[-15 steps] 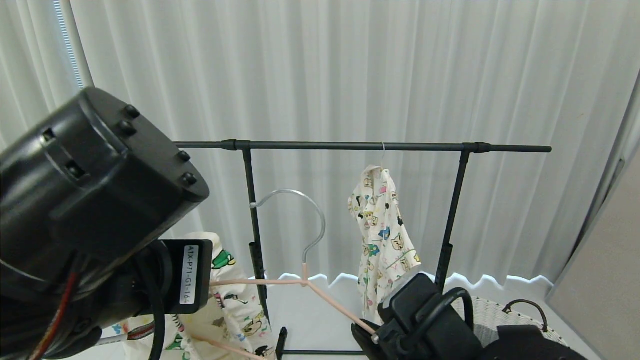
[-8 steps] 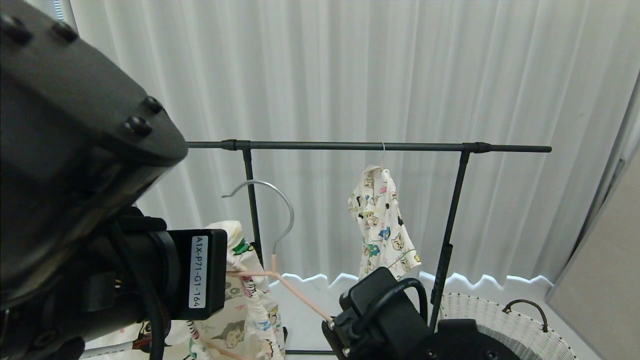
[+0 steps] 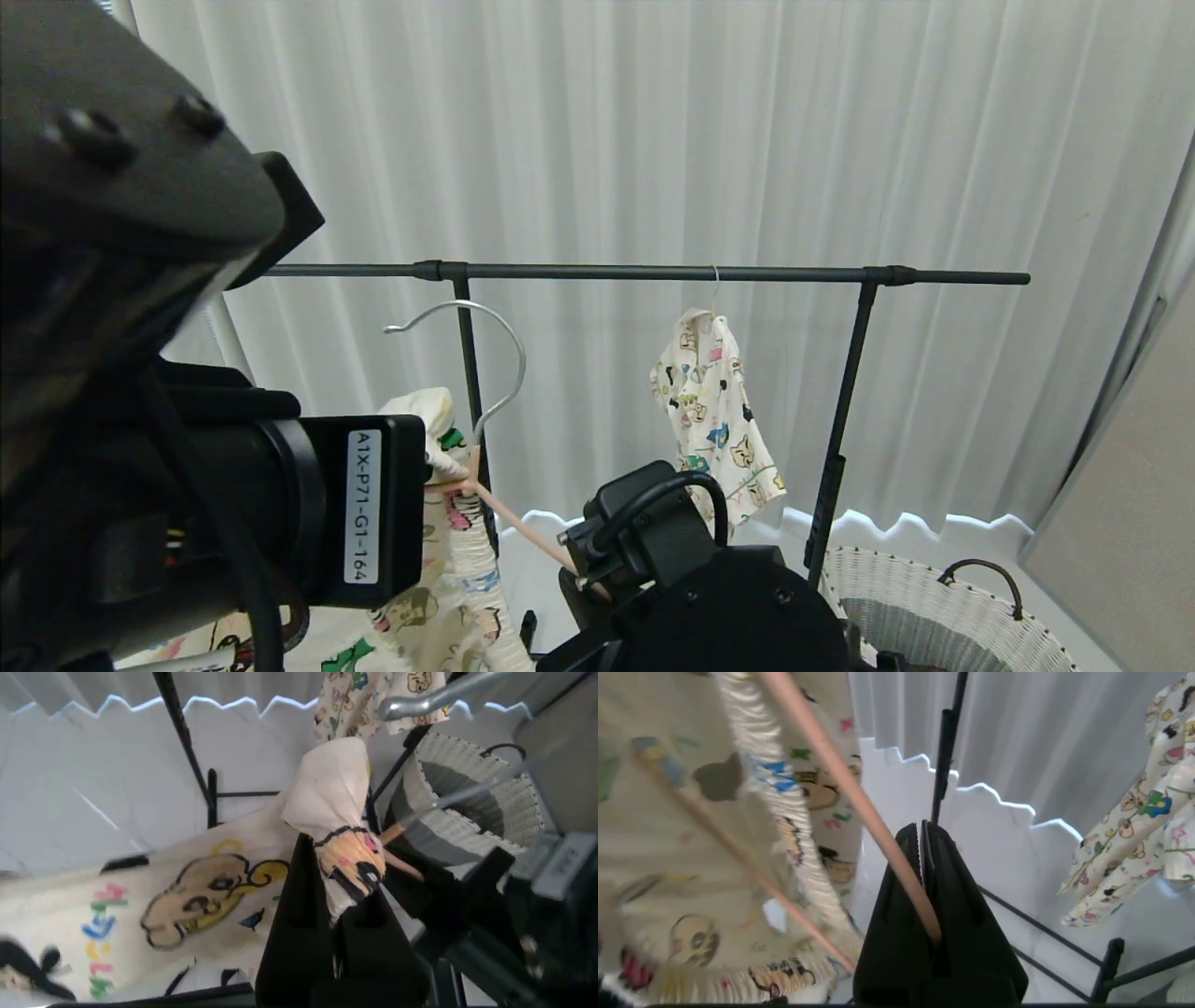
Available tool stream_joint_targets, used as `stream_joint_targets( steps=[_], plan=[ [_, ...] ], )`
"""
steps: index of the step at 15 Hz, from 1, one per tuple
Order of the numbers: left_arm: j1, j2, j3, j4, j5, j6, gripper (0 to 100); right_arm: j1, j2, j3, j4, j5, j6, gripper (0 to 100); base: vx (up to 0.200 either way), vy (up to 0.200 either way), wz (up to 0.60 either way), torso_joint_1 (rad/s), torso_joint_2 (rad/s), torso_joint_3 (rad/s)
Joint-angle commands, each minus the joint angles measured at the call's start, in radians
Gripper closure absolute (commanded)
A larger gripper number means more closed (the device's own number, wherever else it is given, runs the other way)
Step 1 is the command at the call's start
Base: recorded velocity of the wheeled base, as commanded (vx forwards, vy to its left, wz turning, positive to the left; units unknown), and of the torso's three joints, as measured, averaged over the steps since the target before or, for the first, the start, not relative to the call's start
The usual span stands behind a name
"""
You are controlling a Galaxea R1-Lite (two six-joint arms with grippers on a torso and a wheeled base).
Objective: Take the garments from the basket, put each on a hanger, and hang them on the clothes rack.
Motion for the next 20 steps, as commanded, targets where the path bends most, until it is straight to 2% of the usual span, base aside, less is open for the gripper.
stream_joint_targets(
  steps=[1,4,7,8,15,17,20],
  plan=[
    [-0.025,-0.005,0.004,0.000,0.017,0.000,100,-0.031,0.001,-0.007,0.001,-0.002,0.003,100,0.000,0.000,0.00,0.000,0.00,0.000],
    [-0.085,-0.030,0.040,0.000,0.017,0.005,100,-0.047,-0.001,-0.028,0.001,-0.004,0.009,100,0.000,0.000,0.00,0.000,0.00,0.000],
    [-0.090,-0.050,0.063,0.000,0.023,0.005,100,-0.047,-0.010,-0.028,0.001,-0.004,0.009,100,0.000,0.000,0.00,0.000,0.00,0.000],
    [-0.090,-0.051,0.063,0.000,0.025,0.005,0,-0.048,-0.013,-0.028,0.001,-0.005,0.009,100,0.000,0.000,0.00,0.000,0.00,0.000],
    [-0.091,-0.061,0.063,0.000,0.046,0.010,0,-0.047,-0.071,-0.018,-0.003,-0.056,-0.028,100,0.000,0.000,0.00,0.000,0.00,0.000],
    [-0.121,-0.079,0.064,0.000,0.048,0.008,0,-0.054,-0.074,-0.015,-0.032,-0.073,-0.049,100,0.000,0.000,0.00,0.000,0.00,0.000],
    [-0.142,-0.125,0.113,0.002,0.049,0.026,0,-0.085,-0.065,0.008,-0.152,-0.071,-0.152,100,0.000,0.000,0.00,0.000,0.00,0.000]
  ],
)
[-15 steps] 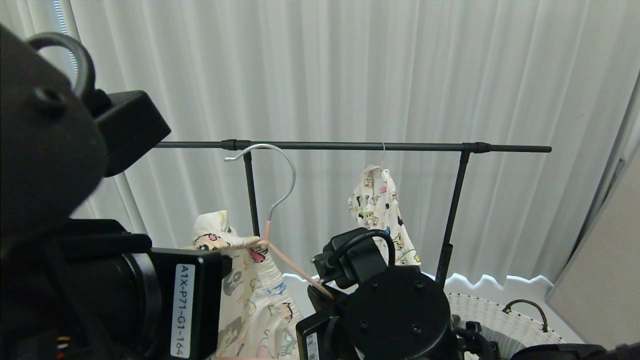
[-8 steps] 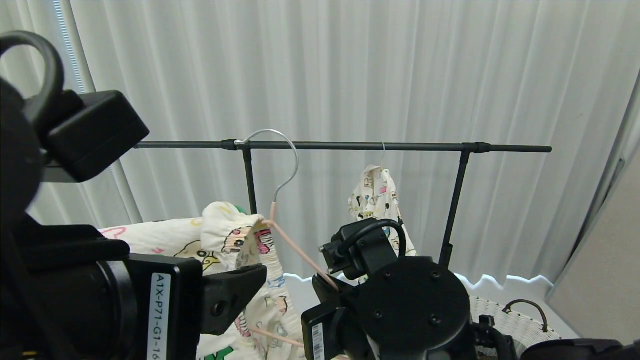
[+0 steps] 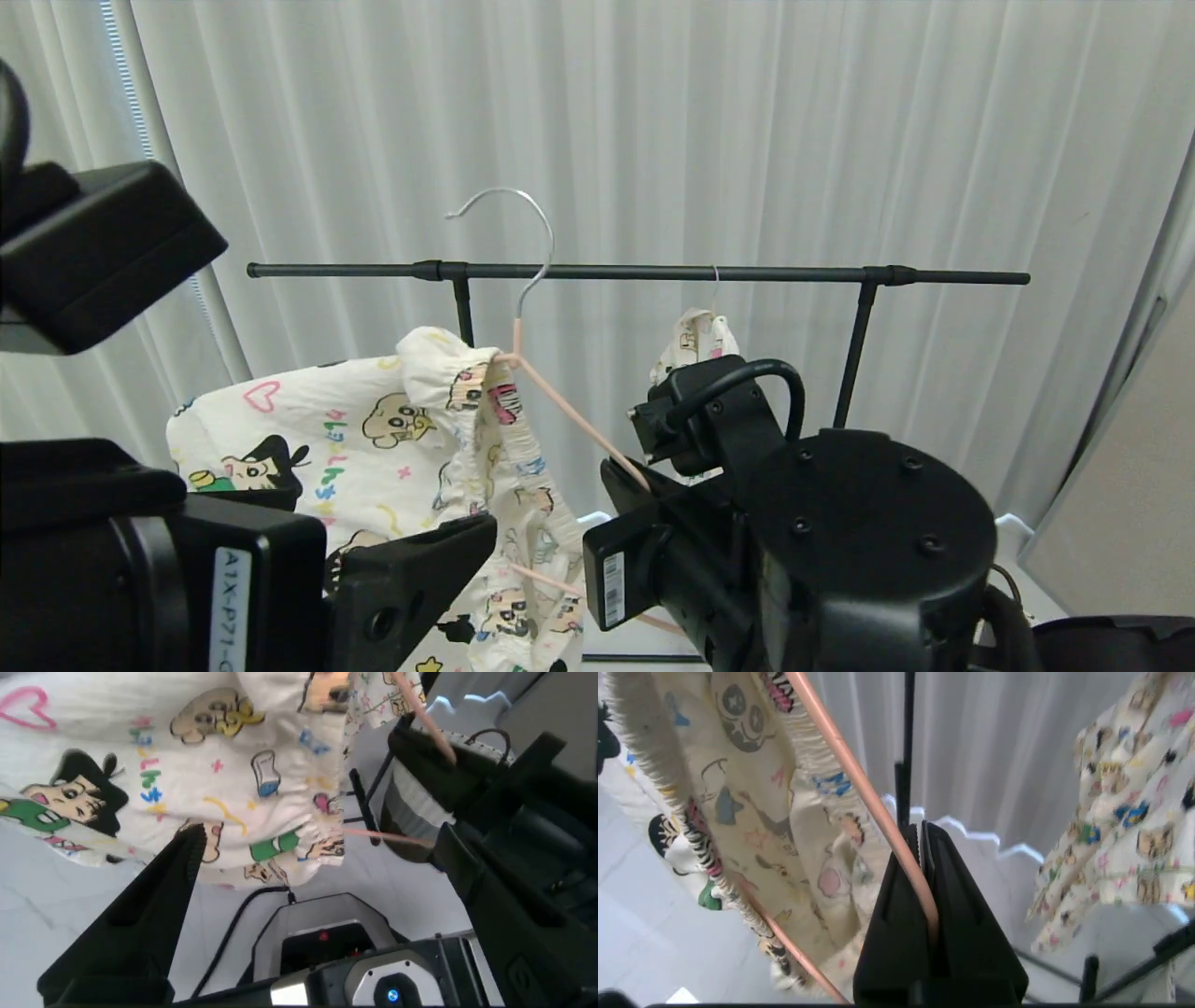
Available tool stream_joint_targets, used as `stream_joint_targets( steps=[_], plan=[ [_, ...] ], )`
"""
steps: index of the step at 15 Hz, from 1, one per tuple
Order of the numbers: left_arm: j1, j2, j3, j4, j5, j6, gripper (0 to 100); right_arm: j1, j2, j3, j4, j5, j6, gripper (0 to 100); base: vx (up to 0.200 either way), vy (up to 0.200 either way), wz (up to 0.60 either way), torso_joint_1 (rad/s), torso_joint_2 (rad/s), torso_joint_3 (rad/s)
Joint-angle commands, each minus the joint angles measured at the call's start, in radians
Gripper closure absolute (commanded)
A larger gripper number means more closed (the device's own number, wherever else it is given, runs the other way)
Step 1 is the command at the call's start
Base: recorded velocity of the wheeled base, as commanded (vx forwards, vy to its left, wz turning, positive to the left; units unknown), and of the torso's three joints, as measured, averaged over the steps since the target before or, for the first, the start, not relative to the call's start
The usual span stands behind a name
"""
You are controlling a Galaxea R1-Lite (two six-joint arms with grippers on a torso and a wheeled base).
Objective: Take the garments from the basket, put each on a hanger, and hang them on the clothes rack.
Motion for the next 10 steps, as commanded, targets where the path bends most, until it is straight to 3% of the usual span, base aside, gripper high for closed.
stream_joint_targets(
  steps=[1,2,3,5,6,10],
  plan=[
    [-0.007,-0.075,0.068,0.000,0.013,0.055,0,-0.019,-0.010,0.028,-0.025,0.001,-0.023,100,0.000,0.000,0.00,0.000,0.00,0.000],
    [-0.007,-0.116,0.095,0.000,0.016,0.105,0,-0.019,-0.025,0.039,-0.025,0.001,-0.025,100,0.000,0.000,0.00,0.000,0.00,0.000],
    [-0.007,-0.216,0.152,0.000,0.016,0.236,0,-0.019,-0.051,0.071,-0.026,0.001,-0.026,100,0.000,0.000,0.00,0.000,0.00,0.000],
    [-0.007,-0.350,0.210,-0.003,0.015,0.408,0,-0.018,-0.102,0.123,-0.026,0.001,-0.028,100,0.000,0.000,0.00,0.000,0.00,0.000],
    [-0.007,-0.397,0.243,-0.003,0.010,0.449,0,-0.016,-0.129,0.149,-0.028,0.001,-0.034,100,0.000,0.000,0.00,0.000,0.00,0.000],
    [-0.053,-0.425,0.272,-0.047,0.004,0.460,0,0.037,-0.212,0.284,-0.095,0.001,-0.083,100,0.000,0.000,0.00,0.000,0.00,0.000]
  ],
)
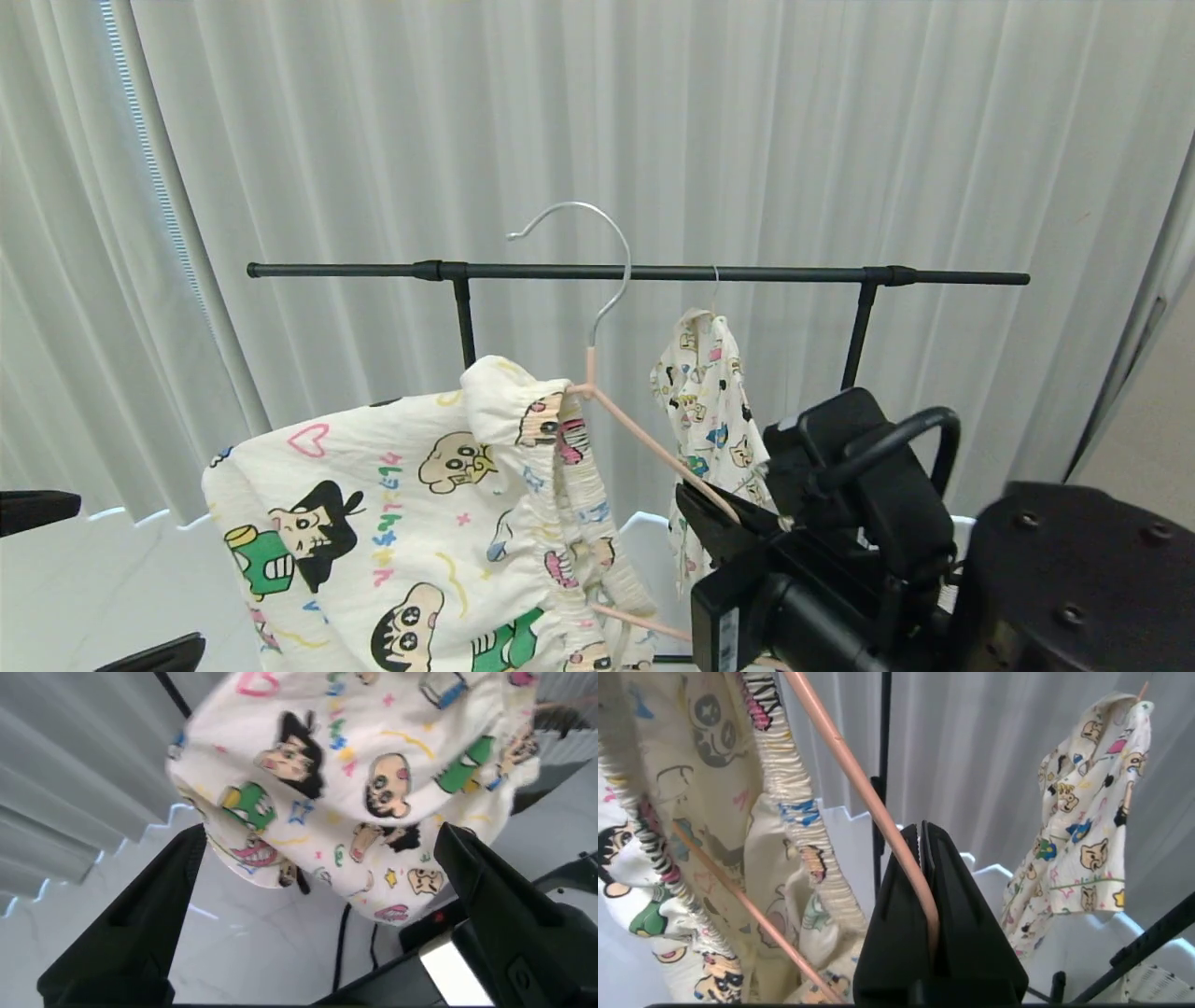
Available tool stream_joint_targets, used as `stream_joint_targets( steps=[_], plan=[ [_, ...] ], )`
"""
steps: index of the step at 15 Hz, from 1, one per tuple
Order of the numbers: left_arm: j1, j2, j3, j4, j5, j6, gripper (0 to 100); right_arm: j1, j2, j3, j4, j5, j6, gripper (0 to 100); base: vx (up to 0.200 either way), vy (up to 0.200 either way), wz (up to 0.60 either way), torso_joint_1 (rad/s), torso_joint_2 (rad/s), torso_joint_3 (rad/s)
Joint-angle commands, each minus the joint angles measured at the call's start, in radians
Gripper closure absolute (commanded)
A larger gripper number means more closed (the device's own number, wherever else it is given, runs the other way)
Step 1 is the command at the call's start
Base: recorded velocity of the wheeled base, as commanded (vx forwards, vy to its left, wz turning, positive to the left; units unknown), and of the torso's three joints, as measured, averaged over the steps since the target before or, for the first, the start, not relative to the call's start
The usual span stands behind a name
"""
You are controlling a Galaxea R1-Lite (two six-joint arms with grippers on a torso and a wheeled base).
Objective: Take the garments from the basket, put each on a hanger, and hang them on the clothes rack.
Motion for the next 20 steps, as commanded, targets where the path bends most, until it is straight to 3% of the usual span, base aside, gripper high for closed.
stream_joint_targets(
  steps=[1,4,8,11,13,17,20],
  plan=[
    [-0.046,-0.039,0.012,-0.013,-0.015,0.004,0,0.040,-0.057,0.074,-0.047,0.001,-0.036,100,0.000,0.000,0.00,0.000,0.00,0.000],
    [-0.100,-0.033,0.012,-0.015,-0.115,0.046,0,0.106,-0.070,0.142,-0.093,0.001,-0.091,100,0.000,0.000,0.00,0.000,0.00,0.000],
    [-0.093,-0.005,0.042,-0.084,-0.308,0.124,0,0.178,-0.074,0.157,-0.096,-0.001,-0.126,100,0.000,0.000,0.00,0.000,0.00,0.000],
    [-0.043,0.032,0.127,-0.229,-0.314,0.153,0,0.218,-0.086,0.162,-0.096,-0.001,-0.148,100,0.000,0.000,0.00,0.000,0.00,0.000],
    [-0.026,0.027,0.174,-0.248,-0.331,0.207,0,0.233,-0.098,0.163,-0.096,0.001,-0.172,100,0.000,0.000,0.00,0.000,0.00,0.000],
    [0.025,0.027,0.180,-0.288,-0.425,0.216,0,0.250,-0.106,0.163,-0.098,0.004,-0.186,100,0.000,0.000,0.00,0.000,0.00,0.000],
    [0.071,0.026,0.197,-0.358,-0.506,0.273,0,0.278,-0.118,0.163,-0.098,0.005,-0.211,100,0.000,0.000,0.00,0.000,0.00,0.000]
  ],
)
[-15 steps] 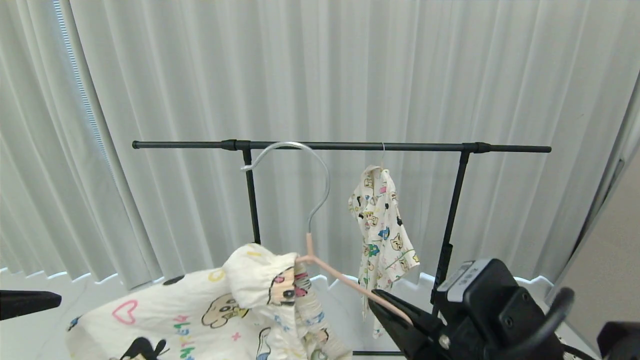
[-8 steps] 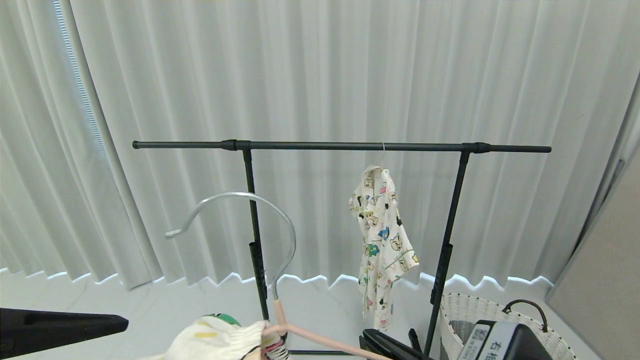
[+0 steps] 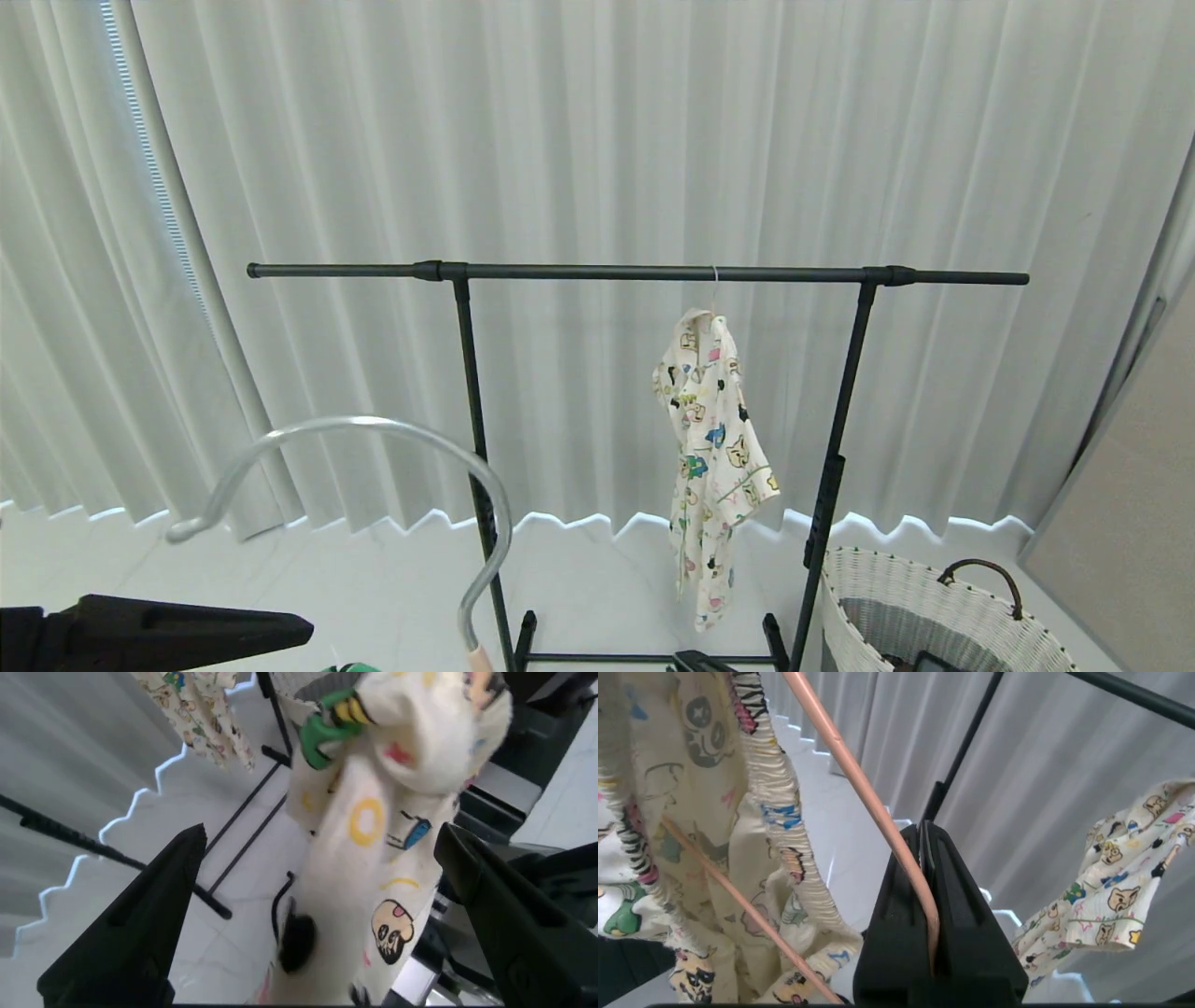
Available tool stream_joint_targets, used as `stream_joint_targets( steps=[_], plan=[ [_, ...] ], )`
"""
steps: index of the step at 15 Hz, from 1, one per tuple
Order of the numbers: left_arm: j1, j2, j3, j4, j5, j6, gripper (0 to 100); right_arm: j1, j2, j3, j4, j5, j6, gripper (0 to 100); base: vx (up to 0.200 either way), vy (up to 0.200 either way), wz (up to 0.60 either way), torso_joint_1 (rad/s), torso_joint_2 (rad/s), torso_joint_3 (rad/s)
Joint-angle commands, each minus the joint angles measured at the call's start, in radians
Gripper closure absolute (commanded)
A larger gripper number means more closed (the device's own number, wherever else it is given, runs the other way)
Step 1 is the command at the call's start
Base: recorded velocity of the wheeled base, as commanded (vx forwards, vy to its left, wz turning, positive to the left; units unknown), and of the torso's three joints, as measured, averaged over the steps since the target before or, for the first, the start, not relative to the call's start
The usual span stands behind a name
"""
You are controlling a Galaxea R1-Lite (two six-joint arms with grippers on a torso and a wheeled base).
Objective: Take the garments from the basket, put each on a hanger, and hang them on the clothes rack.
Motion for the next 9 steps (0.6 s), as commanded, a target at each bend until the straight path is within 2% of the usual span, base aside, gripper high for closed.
stream_joint_targets(
  steps=[1,4,6,7,9],
  plan=[
    [0.015,-0.001,0.017,-0.021,-0.025,0.010,0,0.012,-0.011,0.000,-0.002,0.000,-0.015,100,0.000,0.000,0.00,0.000,0.00,0.000],
    [0.015,-0.017,0.049,-0.044,-0.074,0.062,0,0.025,-0.028,0.005,-0.002,0.000,-0.030,100,0.000,0.000,0.00,0.000,0.00,0.000],
    [0.015,-0.012,0.072,-0.094,-0.077,0.063,0,0.028,-0.029,0.005,-0.002,0.001,-0.041,100,0.000,0.000,0.00,0.000,0.00,0.000],
    [0.015,-0.009,0.084,-0.120,-0.077,0.065,100,0.028,-0.029,0.005,-0.002,0.001,-0.044,100,0.000,0.000,0.00,0.000,0.00,0.000],
    [0.015,-0.006,0.095,-0.134,-0.083,0.066,100,0.028,-0.029,0.003,-0.002,0.001,-0.044,100,0.000,0.000,0.00,0.000,0.00,0.000]
  ],
)
